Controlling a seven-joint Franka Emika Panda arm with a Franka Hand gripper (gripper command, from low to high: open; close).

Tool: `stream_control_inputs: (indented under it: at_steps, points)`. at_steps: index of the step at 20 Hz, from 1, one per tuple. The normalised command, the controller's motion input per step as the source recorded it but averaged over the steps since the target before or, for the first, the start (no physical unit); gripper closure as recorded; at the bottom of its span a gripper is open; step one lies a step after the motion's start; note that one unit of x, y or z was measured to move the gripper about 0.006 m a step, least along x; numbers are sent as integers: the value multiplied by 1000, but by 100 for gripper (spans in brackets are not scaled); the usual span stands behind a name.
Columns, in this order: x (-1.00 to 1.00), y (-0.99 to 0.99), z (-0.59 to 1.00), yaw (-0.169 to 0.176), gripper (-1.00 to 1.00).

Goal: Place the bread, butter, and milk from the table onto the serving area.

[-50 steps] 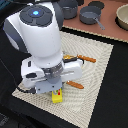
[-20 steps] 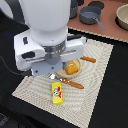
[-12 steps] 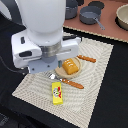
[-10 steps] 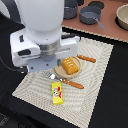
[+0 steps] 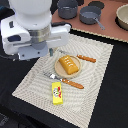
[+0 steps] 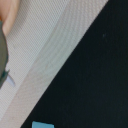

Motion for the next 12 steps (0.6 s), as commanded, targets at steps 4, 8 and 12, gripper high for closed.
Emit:
stream_control_inputs:
  at_steps: [4,8,12]
  points:
    - [-776,494,40,31,-100]
    - [-766,556,23,28,-100]
    - [-744,581,7,36,-100]
